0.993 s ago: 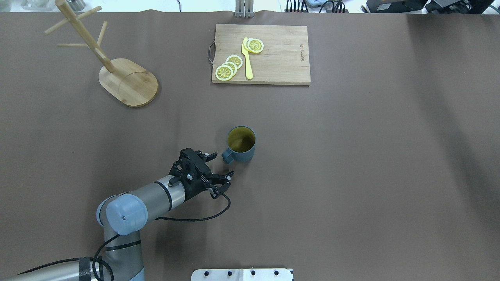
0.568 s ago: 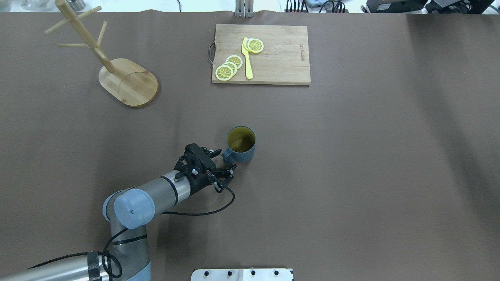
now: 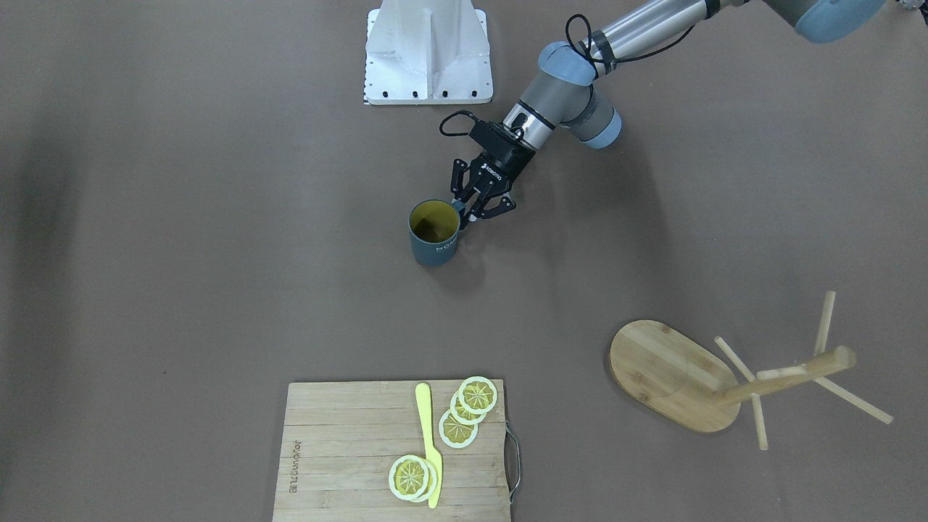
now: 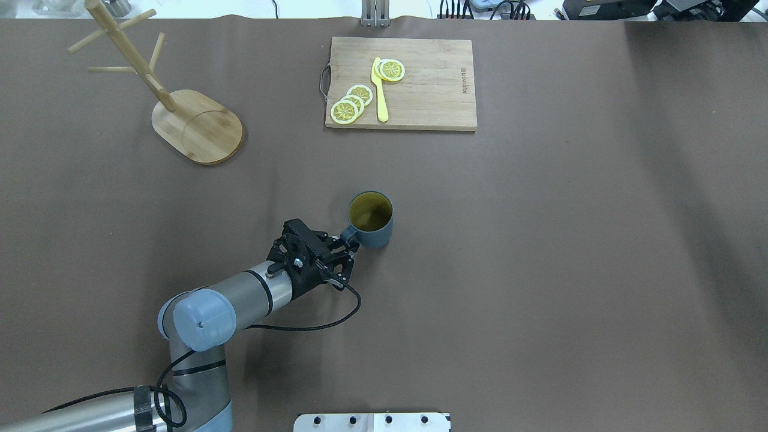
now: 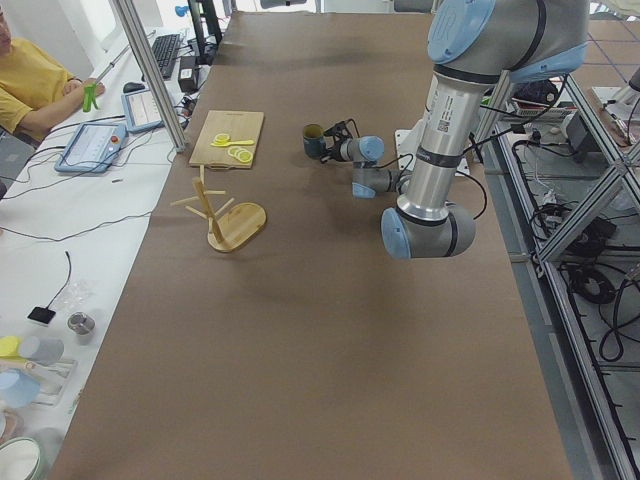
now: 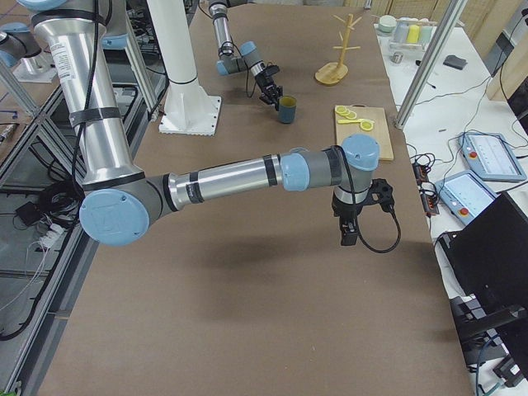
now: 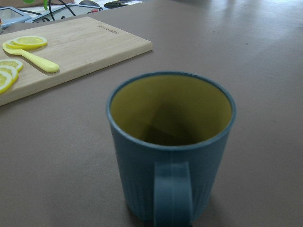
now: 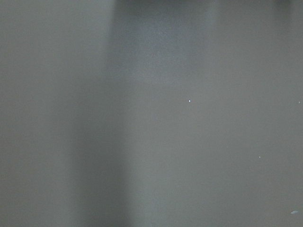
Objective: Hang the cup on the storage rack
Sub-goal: 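Lift the mug and carry it to the wooden rack with the left gripper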
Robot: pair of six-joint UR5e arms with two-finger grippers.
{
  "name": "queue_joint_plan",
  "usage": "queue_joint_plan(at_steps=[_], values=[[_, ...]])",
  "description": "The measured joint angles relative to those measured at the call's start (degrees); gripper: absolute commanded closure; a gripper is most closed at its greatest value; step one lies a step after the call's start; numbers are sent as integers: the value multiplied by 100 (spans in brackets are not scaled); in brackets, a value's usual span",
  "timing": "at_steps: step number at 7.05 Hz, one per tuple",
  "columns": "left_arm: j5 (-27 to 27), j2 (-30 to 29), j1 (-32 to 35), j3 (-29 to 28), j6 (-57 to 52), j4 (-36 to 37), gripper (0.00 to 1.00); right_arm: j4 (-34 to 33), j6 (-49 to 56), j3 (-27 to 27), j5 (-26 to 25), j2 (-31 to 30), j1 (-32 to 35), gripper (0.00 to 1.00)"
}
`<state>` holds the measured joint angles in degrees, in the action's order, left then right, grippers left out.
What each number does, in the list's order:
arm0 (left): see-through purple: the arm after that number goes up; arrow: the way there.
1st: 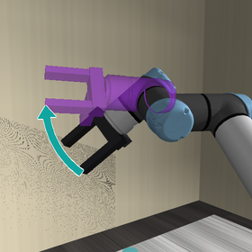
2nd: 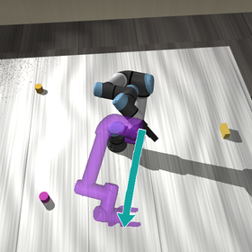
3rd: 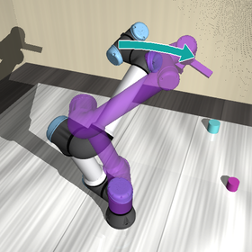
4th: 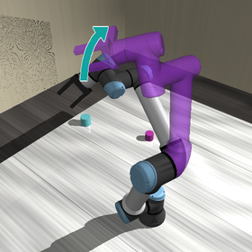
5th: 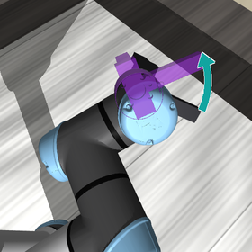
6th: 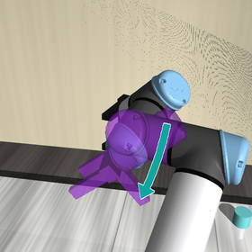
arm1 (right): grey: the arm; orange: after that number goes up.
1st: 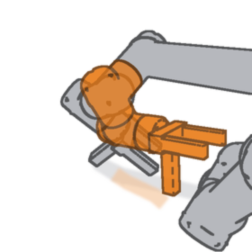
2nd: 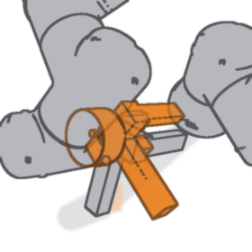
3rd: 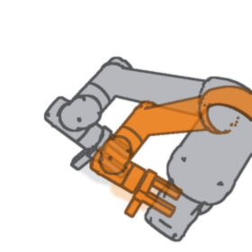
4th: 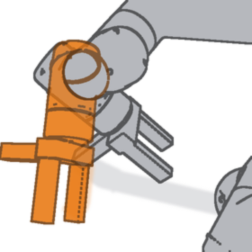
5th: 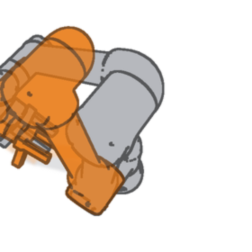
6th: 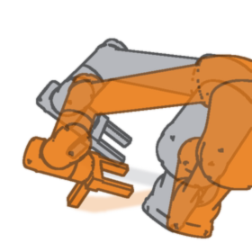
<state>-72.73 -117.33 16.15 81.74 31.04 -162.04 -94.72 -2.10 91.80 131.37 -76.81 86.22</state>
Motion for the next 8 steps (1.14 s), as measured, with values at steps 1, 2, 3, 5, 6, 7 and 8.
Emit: queue_joint_plan(at_steps=[1, 2, 3, 5, 6, 7, 8], values=[[-16, 16, 67, 155, 239, 1, 100, -2, 0, 16, 2, 0, 7, 0], [-66, 43, 207, 315, 699, -4, 100, -3, 0, 22, 1, -6, 12, 0], [-245, 60, 450, 463, 1381, -29, 100, -1, -1, 22, -3, -15, 15, 0], [-1070, 136, 1276, 623, 3238, -187, 100, 21, 3, 28, -12, -37, 17, 0], [-1850, 196, 1926, 631, 4242, -252, 100, 35, 3, 44, -22, -41, 20, 0], [-2859, 255, 2727, 614, 5554, -282, 100, 44, 4, 82, -43, -46, 24, 0], [-3561, 281, 3321, 594, 6628, -298, 100, 50, 2, 131, -64, -53, 25, 0]])
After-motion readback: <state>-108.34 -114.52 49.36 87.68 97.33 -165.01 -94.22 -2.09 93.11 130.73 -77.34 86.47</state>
